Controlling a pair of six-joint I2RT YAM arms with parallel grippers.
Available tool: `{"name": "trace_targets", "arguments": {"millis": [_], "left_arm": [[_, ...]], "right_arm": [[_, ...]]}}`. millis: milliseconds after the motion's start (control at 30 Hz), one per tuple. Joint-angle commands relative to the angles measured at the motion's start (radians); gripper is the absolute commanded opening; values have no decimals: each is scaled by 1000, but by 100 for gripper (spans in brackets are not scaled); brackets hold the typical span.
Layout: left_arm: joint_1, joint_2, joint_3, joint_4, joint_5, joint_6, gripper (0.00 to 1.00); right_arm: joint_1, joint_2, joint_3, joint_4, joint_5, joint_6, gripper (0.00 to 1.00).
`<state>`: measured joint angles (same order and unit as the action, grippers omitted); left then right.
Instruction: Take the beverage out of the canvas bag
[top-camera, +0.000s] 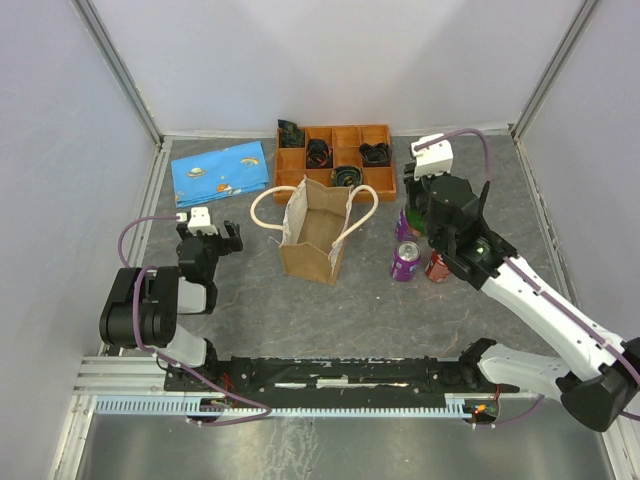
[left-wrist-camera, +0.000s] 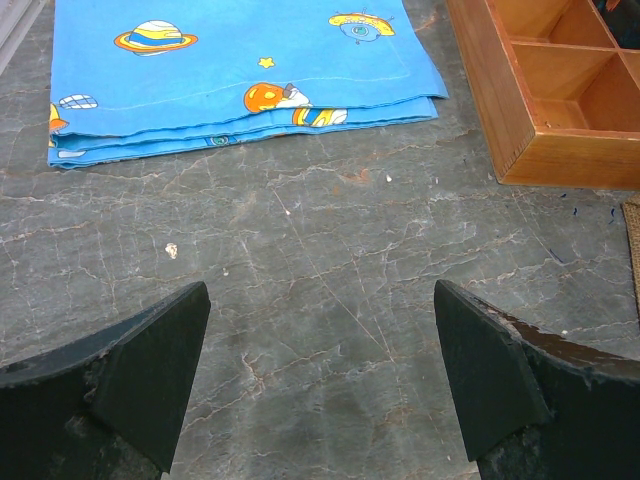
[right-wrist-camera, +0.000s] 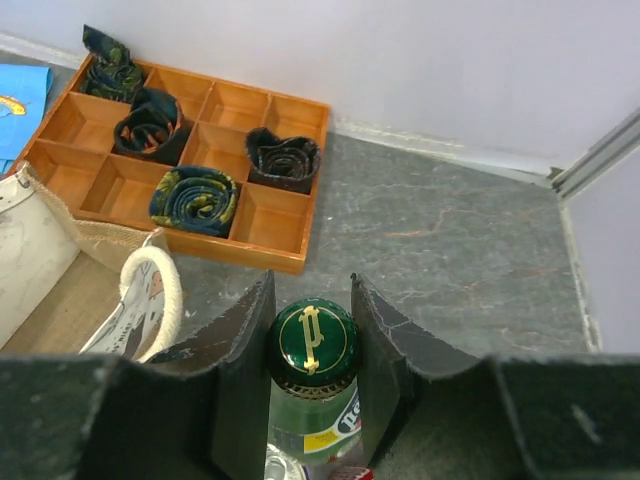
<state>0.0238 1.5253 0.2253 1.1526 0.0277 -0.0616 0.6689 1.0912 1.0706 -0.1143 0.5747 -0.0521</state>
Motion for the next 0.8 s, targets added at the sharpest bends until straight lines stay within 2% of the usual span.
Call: {"name": "trace_targets", "arguments": {"millis": [0,433,767], "left_arm": [[-4,-5,5,38,-9,36,99],[-4,-5,5,38,-10,36,99],[-4,-4,5,37,-10,36,99]], "right_arm": [[-20,19,61,139,-76,51,0],[-59,204,118,160,-240,156,0],[-81,254,27,216,-281,205,0]]}}
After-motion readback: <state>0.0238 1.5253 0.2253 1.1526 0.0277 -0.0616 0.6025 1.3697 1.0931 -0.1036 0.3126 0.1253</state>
